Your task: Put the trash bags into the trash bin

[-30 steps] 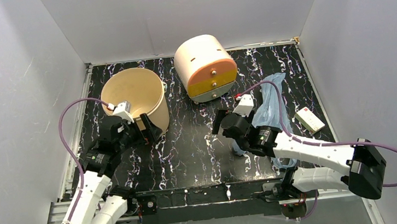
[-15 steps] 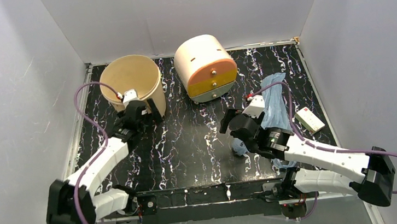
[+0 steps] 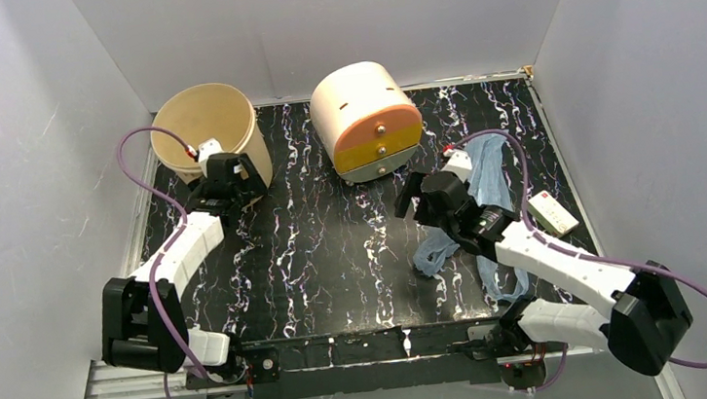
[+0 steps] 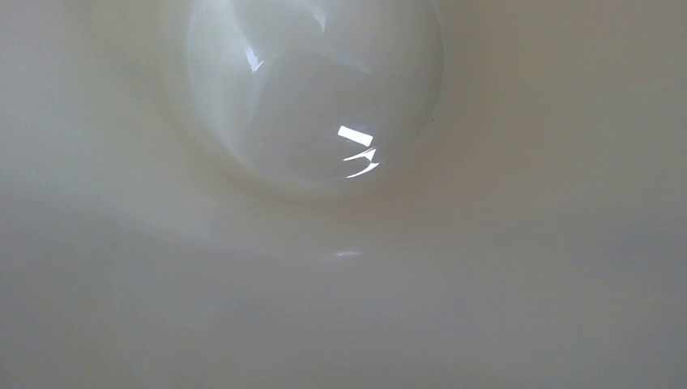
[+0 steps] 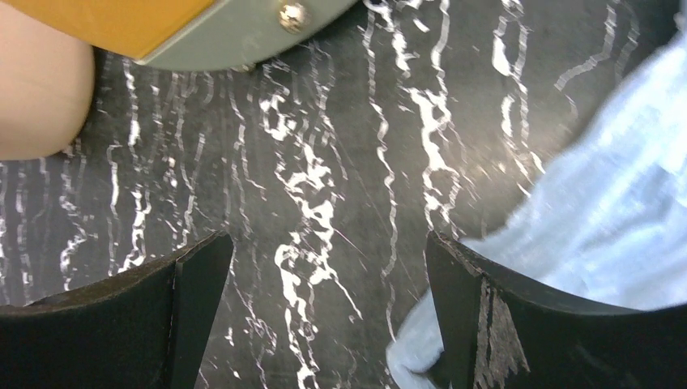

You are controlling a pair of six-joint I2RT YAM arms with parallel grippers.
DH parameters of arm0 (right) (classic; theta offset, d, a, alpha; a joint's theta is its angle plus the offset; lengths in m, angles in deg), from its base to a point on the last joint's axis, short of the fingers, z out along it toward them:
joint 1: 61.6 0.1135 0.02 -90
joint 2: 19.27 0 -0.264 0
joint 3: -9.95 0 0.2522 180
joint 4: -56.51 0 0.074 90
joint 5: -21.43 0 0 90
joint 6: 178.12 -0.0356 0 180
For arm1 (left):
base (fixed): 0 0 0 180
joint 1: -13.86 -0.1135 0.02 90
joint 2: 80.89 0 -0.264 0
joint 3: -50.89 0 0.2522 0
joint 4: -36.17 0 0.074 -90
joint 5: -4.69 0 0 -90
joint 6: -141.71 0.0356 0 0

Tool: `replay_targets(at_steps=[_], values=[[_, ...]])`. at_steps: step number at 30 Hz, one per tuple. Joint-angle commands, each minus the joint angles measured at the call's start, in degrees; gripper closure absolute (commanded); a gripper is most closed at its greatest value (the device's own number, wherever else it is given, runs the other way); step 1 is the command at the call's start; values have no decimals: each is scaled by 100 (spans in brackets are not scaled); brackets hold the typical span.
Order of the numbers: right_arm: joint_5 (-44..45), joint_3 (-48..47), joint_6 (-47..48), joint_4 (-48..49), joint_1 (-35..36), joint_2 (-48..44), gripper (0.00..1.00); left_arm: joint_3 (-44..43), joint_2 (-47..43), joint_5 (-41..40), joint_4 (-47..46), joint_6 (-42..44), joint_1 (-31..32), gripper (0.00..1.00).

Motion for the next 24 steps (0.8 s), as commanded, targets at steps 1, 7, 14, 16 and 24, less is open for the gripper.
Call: replay_targets(at_steps=[1, 7, 14, 16, 24], values=[[-437, -114, 553, 1861, -73, 391, 1, 239, -140, -108, 377, 37, -83, 2], [-447, -895, 1259, 2688, -179, 1918, 1, 177, -573, 390, 970, -149, -192, 2], [-118, -1065, 1903, 4609, -202, 3083, 1, 397, -1159, 782, 872, 125, -193, 2], [-63, -1135, 1949, 4964, -254, 3334, 1, 428, -1150, 950, 872, 133, -197, 2], [356, -1782, 1856, 5627, -290, 4344, 1, 484, -1284, 1483, 1100, 164, -196, 2]])
